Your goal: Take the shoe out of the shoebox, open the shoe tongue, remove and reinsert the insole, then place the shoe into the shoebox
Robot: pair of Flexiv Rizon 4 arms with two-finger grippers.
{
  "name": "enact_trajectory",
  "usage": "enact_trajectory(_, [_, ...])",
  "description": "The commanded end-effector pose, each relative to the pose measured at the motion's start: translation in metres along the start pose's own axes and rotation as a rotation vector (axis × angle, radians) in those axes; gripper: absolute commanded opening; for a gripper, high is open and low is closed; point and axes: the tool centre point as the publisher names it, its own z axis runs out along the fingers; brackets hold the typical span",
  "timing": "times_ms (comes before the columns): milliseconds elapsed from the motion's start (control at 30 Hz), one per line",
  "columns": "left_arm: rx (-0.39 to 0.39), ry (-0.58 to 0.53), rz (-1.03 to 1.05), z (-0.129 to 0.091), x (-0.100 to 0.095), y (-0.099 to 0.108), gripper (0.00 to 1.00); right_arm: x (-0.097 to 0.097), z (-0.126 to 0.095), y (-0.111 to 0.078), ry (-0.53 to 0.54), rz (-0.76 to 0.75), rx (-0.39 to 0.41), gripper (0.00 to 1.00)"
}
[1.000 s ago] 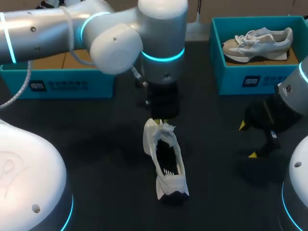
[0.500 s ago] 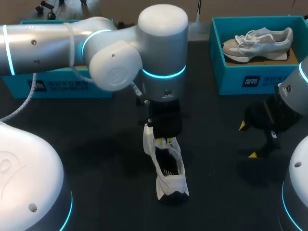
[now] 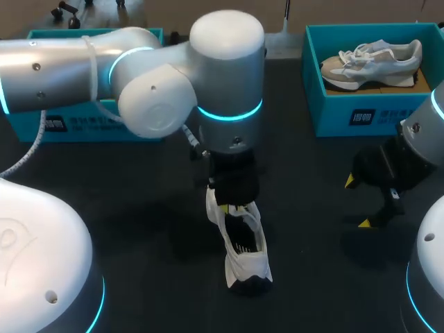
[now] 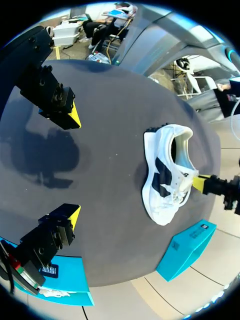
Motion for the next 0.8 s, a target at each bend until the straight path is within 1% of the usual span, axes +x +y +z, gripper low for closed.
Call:
enact_trajectory(33, [0.019, 0.012, -0.005, 0.021, -0.008, -0.002, 0.2, 0.001, 0.0, 0.0, -0.002, -0.001, 0.002, 1.0])
enact_trajectory(133, [0.021, 0.001, -0.013, 0.017, -0.005, -0.006, 0.2, 0.001, 0.0, 0.0, -0.002, -0.001, 0.002, 1.0])
enact_trajectory(267, [0.006, -0.037, -0.016, -0.003, -0.001, -0.013, 0.22, 0.001, 0.0, 0.0, -0.002, -0.001, 0.002, 1.0])
enact_trajectory(367, [-0.003, -0.061, -0.026, -0.021, 0.004, -0.022, 0.25, 0.001, 0.0, 0.0, -0.002, -0.001, 0.002, 1.0])
enact_trajectory(433, [-0.018, -0.065, -0.054, -0.031, 0.006, -0.027, 0.3, 0.001, 0.0, 0.0, -0.002, -0.001, 0.002, 1.0])
enact_trajectory(467, [-0.016, -0.063, -0.071, -0.035, 0.007, -0.029, 0.29, 0.001, 0.0, 0.0, -0.002, -0.001, 0.002, 1.0])
enact_trajectory(533, [-0.011, -0.05, -0.137, -0.045, 0.008, -0.033, 0.31, 0.001, 0.0, 0.0, -0.002, -0.001, 0.002, 1.0])
enact_trajectory(600, [0.002, -0.036, -0.181, -0.049, 0.009, -0.035, 0.38, 0.001, 0.0, 0.0, -0.002, -0.001, 0.002, 1.0])
enact_trajectory(633, [0.007, -0.024, -0.224, -0.05, 0.01, -0.037, 0.46, 0.001, 0.0, 0.0, -0.002, -0.001, 0.002, 1.0])
enact_trajectory(700, [0.057, 0.011, -0.385, -0.052, 0.01, -0.042, 0.99, 0.001, 0.0, 0.0, -0.002, -0.001, 0.002, 1.0])
enact_trajectory(767, [0.175, 0.078, -0.51, -0.052, 0.01, -0.042, 1.0, 0.001, 0.0, 0.0, -0.002, -0.001, 0.002, 1.0])
enact_trajectory(800, [0.175, 0.078, -0.51, -0.052, 0.01, -0.042, 1.0, 0.001, 0.0, 0.0, -0.002, -0.001, 0.002, 1.0])
